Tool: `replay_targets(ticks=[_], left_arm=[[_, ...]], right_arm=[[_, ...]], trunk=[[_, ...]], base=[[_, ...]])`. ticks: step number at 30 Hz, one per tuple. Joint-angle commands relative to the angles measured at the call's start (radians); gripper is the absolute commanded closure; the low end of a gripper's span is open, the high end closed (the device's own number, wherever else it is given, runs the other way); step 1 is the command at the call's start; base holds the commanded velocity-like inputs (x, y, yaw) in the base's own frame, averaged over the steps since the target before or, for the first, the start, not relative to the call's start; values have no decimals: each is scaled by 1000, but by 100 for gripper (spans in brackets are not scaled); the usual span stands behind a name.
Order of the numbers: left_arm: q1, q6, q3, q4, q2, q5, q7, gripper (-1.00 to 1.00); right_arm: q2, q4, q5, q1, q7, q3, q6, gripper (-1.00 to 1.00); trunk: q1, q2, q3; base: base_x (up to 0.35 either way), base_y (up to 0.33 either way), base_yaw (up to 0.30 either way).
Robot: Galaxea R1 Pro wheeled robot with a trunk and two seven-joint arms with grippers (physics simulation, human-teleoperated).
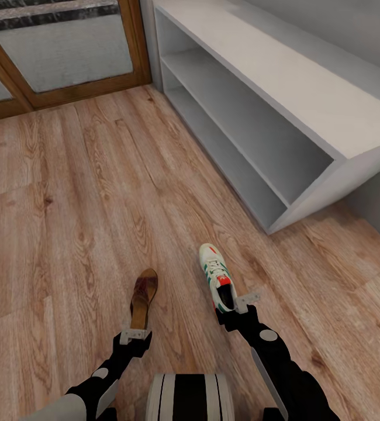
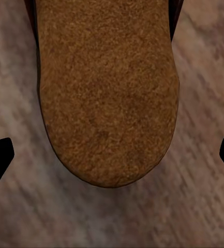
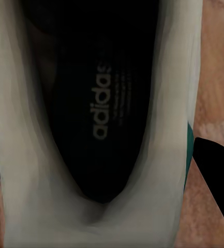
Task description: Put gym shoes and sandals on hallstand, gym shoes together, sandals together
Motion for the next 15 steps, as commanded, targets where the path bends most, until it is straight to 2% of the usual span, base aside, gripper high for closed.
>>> replay_targets(ticks=[1, 9, 15], left_arm=[[0, -3, 1, 1, 0, -1, -2, -100], [0, -3, 2, 1, 1, -1, -1, -100], [0, -3, 2, 1, 1, -1, 0, -100]], right_arm=[[0, -1, -1, 0, 0, 0, 5, 100], [-1, -1, -1, 0, 0, 0, 5, 100], [-1, -1, -1, 0, 0, 0, 5, 100]], trunk=[[0, 0, -1], [0, 0, -1], [0, 0, -1]], base=[[0, 0, 0], [12, 0, 0], [224, 0, 0]])
